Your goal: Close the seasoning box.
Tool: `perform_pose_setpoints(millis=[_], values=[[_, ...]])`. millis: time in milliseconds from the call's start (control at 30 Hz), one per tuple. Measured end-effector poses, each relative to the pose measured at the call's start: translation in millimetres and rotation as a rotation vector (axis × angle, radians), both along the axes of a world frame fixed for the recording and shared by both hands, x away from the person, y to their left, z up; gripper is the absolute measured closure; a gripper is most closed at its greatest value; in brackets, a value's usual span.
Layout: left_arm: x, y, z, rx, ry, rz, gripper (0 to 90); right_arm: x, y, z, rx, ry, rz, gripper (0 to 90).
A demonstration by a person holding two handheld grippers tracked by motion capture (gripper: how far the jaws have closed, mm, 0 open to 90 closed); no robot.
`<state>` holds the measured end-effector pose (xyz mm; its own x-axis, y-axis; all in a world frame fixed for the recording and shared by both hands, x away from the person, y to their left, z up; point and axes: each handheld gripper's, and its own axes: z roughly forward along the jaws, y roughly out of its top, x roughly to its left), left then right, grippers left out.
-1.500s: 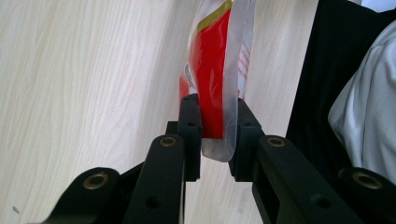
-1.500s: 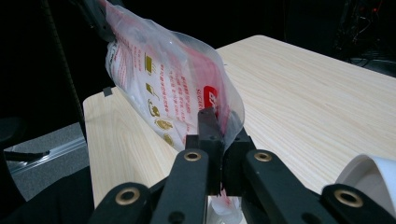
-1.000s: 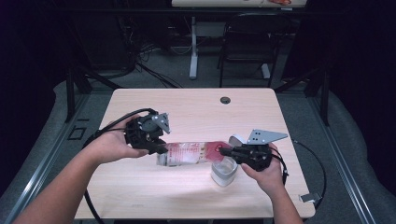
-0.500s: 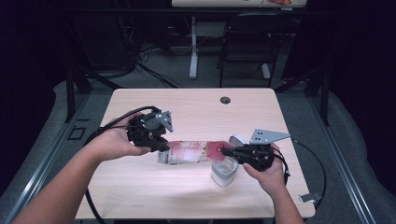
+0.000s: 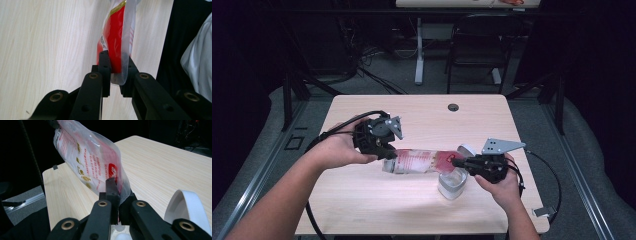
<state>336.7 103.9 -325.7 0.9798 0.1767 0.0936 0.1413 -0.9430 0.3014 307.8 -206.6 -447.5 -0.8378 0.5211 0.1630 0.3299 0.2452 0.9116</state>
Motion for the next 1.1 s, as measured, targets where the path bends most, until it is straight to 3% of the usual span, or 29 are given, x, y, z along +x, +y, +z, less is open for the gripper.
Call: perform_pose_setpoints(millis=[667, 1100], values=[[-0.8, -6.2, 5.3, 0.031, -0.027, -0.014, 83.6, 0.6, 0.8, -2.5, -0.012, 0.011, -0.005, 89.0], [-1.0, -10.2, 10.3, 0.028, -0.035, -0.022, 83.6, 0.2, -2.3, -1.2, -0.007, 0.008, -0.013, 89.0]])
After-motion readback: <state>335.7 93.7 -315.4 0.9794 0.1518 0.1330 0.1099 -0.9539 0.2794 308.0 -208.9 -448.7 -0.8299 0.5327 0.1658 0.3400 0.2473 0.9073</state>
